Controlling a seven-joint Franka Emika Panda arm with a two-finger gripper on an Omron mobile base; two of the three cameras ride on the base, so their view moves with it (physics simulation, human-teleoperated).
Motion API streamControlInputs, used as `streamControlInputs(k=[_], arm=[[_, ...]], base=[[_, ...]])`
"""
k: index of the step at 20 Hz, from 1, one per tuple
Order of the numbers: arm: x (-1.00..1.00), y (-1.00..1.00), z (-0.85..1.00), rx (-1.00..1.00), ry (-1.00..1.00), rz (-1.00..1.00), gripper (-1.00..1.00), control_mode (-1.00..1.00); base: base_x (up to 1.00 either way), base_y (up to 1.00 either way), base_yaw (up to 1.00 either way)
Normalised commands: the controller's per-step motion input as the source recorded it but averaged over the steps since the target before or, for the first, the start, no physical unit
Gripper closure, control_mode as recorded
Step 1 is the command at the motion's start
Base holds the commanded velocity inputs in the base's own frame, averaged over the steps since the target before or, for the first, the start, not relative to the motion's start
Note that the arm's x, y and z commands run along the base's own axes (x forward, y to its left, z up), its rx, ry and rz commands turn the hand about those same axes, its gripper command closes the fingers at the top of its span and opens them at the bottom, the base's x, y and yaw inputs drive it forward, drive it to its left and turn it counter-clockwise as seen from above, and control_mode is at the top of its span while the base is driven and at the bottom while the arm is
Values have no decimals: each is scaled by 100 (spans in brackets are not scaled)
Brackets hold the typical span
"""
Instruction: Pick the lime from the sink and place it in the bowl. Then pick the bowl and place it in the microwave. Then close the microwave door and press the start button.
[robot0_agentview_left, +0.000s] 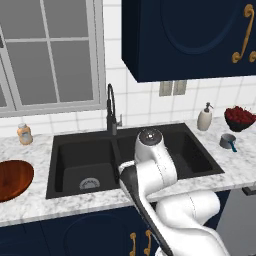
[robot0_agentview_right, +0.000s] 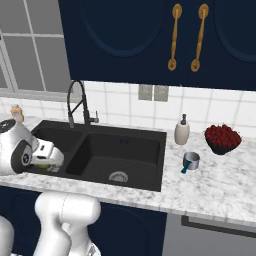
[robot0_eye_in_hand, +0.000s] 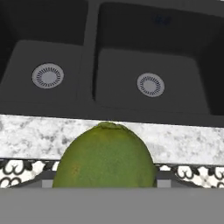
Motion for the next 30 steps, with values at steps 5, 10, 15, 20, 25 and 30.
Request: streamControlInputs(k=[5,10,15,20,25,30], arm=[[1,96,6,-1,-22,11,100,-100],[15,93,19,-1,-12,10,100,-100],[23,74,23,-5,-18,12,100,-100],[37,73,16,0,-10,11,100,-100],[25,73,24,0,5,9,100,-100],[7,88,4,0,19,12,100,-100]], base=[[0,0,0],[0,0,0],[0,0,0],[0,0,0],[0,0,0],[0,0,0]])
